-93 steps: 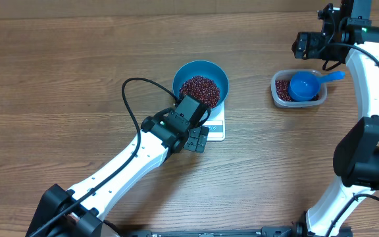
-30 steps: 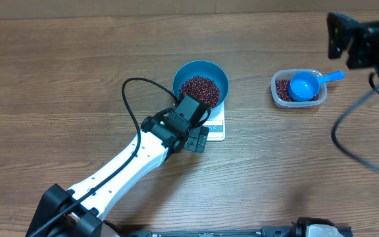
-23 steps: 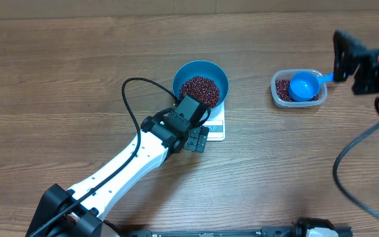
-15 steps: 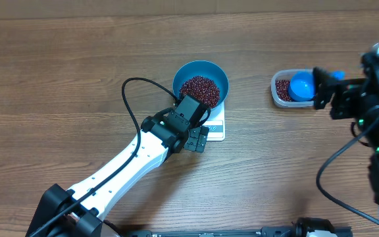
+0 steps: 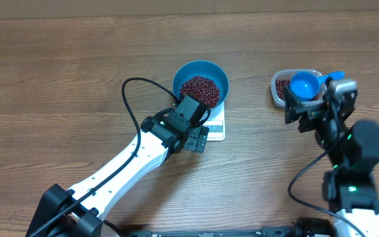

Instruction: Scoop item into bowl and weigh 150g on scale

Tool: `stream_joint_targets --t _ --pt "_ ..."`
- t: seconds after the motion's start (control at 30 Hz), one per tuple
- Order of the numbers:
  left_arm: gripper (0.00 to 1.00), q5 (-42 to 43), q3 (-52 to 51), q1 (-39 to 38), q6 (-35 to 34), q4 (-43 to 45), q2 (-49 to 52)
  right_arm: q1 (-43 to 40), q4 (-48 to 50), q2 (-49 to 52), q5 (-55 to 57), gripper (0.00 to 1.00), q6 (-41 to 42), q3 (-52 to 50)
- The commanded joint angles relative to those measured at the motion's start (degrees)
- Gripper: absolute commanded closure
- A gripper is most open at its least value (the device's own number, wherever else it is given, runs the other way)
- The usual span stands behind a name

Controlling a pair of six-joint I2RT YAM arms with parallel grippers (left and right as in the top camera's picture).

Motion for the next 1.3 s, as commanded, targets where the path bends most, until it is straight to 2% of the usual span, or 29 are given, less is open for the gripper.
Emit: stream_joint_targets --t 0.0,0.17,0.6,0.8,1.03,1.27 --pt "0.01 -0.8 -0.3 0.3 -1.2 0.2 0.5 0.3 7.6 -3.0 -2.0 0.0 4.5 -9.1" --pt "0.0 -0.8 -0.3 0.3 -1.2 0.2 0.5 0.3 17.3 -7.6 -2.0 0.0 7.3 -20.3" --pt "0.0 -0.8 -0.3 0.3 -1.2 0.2 0.5 0.3 17.5 -15.8 -1.5 0.0 7.5 -32.3" --pt "0.0 -0.8 -0.3 0.3 -1.2 0.2 0.5 0.3 10.5 -21.2 0.9 0.0 7.5 -32.3" --pt "0.01 -0.8 -0.3 0.3 -1.2 0.2 0.5 0.3 -5.3 -34.0 4.6 0.0 7.4 -32.3" --pt "0.0 -0.8 -0.3 0.3 -1.2 0.2 0.5 0.4 -5.6 -43.2 5.2 0.0 5.2 -32.3"
